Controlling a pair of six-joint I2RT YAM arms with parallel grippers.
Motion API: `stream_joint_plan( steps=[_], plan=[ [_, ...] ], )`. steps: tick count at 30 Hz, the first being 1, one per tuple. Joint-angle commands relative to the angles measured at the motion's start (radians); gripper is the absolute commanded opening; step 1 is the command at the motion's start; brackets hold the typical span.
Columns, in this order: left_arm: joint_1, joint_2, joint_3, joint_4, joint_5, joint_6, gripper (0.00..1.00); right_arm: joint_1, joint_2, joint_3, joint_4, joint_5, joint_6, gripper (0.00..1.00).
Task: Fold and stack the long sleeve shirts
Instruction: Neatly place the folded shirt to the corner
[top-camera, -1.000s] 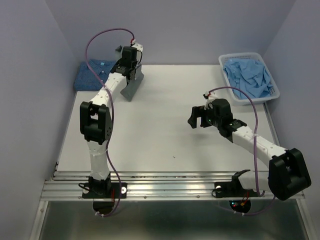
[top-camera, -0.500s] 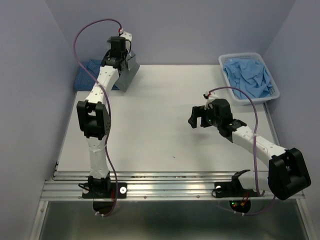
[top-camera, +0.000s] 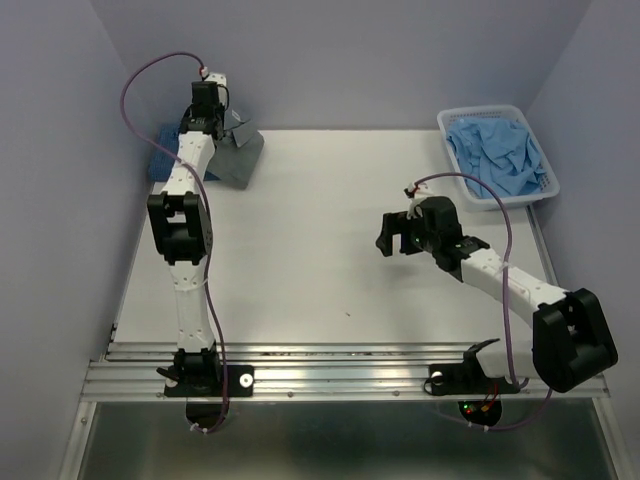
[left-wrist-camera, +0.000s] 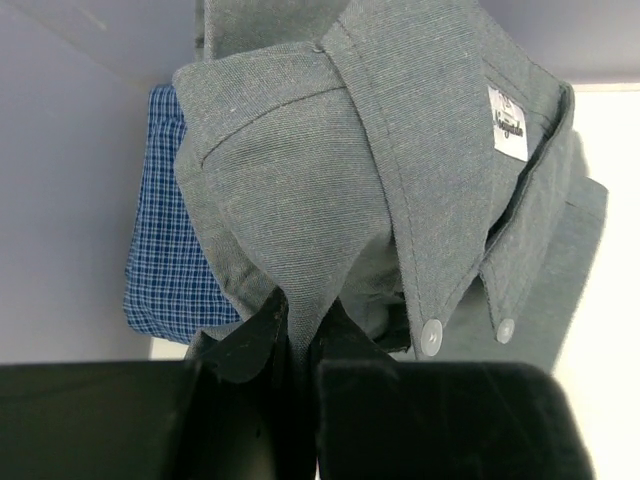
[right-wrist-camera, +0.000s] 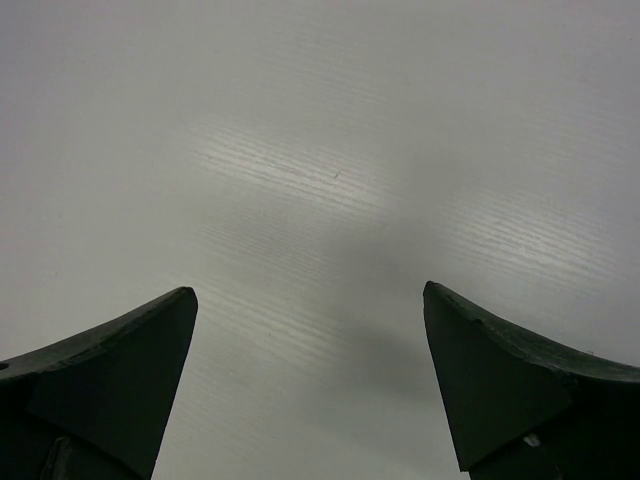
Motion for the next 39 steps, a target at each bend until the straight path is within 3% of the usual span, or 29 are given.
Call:
stream_joint_plan(
  steps=[1,9,17,22,23,24,25,26,29,39],
  plan=[
    [0.071,0.018,0.080,0.090,0.022,-0.102,0.00,-0.006,0.015,0.060,0.011,0.028,-0.022,1.00],
    [0.194,0.077,0.093,0.128,0.111,-0.228,0.00,-0.006,0.081,0.108,-0.004,0.028,-0.029,1.00],
    [0.216,0.080,0.053,0.171,0.144,-0.341,0.00,-0.006,0.132,0.140,-0.012,0.025,-0.041,1.00],
    [0.235,0.111,0.106,0.130,0.065,-0.407,0.00,-0.006,0.139,0.148,-0.015,0.030,-0.049,1.00],
    [0.246,0.117,0.128,0.090,0.068,-0.423,0.16,-0.006,0.139,0.147,-0.017,0.031,-0.049,1.00],
    [0.249,0.120,0.142,0.073,0.049,-0.430,0.43,-0.006,0.141,0.149,-0.018,0.031,-0.052,1.00],
    [0.251,0.111,0.155,0.058,0.030,-0.436,0.80,-0.006,0.141,0.151,-0.021,0.031,-0.052,1.00],
    [0.252,0.100,0.149,0.047,0.009,-0.440,0.98,-0.006,0.144,0.154,-0.027,0.033,-0.052,1.00],
    [0.254,0.040,0.114,0.041,-0.053,-0.443,0.99,-0.006,0.144,0.158,-0.037,0.027,-0.053,1.00],
    [0.245,-0.129,0.079,-0.117,-0.030,-0.453,0.99,-0.006,0.099,0.151,-0.040,0.063,0.020,1.00]
  ],
)
